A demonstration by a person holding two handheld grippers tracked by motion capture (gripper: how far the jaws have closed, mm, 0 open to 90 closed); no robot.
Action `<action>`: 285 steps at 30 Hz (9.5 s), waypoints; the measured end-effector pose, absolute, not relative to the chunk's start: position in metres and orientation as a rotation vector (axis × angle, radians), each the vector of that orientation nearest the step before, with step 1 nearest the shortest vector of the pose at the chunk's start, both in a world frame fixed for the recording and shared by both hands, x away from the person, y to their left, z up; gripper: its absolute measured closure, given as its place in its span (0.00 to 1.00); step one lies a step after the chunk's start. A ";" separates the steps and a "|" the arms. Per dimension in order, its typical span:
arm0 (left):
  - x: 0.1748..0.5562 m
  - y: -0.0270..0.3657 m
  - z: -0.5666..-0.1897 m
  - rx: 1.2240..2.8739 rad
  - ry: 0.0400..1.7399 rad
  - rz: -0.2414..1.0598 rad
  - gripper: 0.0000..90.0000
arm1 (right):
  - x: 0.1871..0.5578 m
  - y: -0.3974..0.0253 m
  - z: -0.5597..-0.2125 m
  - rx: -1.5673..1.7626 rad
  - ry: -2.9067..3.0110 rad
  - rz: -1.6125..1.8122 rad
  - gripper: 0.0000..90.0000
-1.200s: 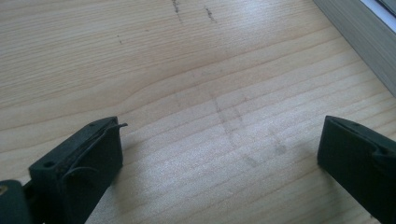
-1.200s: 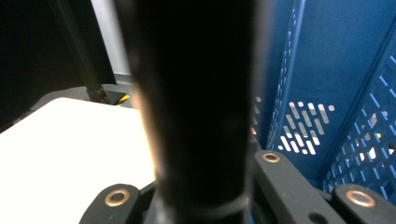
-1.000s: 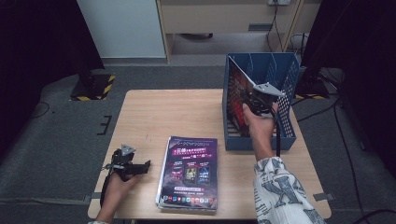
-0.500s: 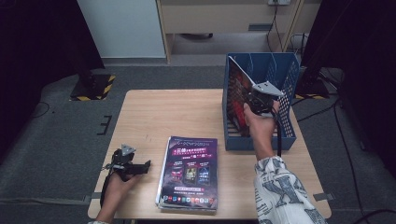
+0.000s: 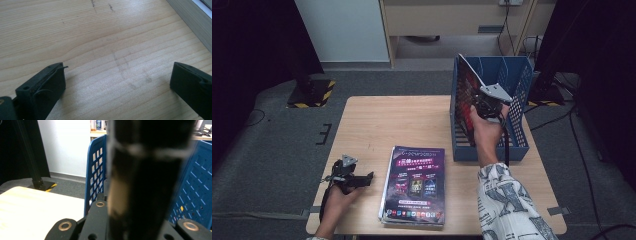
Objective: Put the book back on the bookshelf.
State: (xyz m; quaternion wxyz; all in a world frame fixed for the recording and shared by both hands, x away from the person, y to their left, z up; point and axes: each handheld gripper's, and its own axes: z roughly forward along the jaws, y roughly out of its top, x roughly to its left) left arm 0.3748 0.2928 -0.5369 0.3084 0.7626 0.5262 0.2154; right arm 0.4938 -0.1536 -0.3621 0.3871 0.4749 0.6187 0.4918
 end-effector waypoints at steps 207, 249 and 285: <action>0.347 0.207 -0.509 2.031 0.990 0.313 0.64 | 0.375 -0.108 -0.515 1.118 2.417 1.307 0.15; 0.345 0.208 -0.510 2.022 1.015 0.333 0.62 | 0.382 -0.089 -0.491 1.168 2.358 1.517 0.21; 0.343 0.208 -0.512 2.008 1.007 0.345 0.58 | 0.409 -0.050 -0.476 1.185 2.410 1.389 0.31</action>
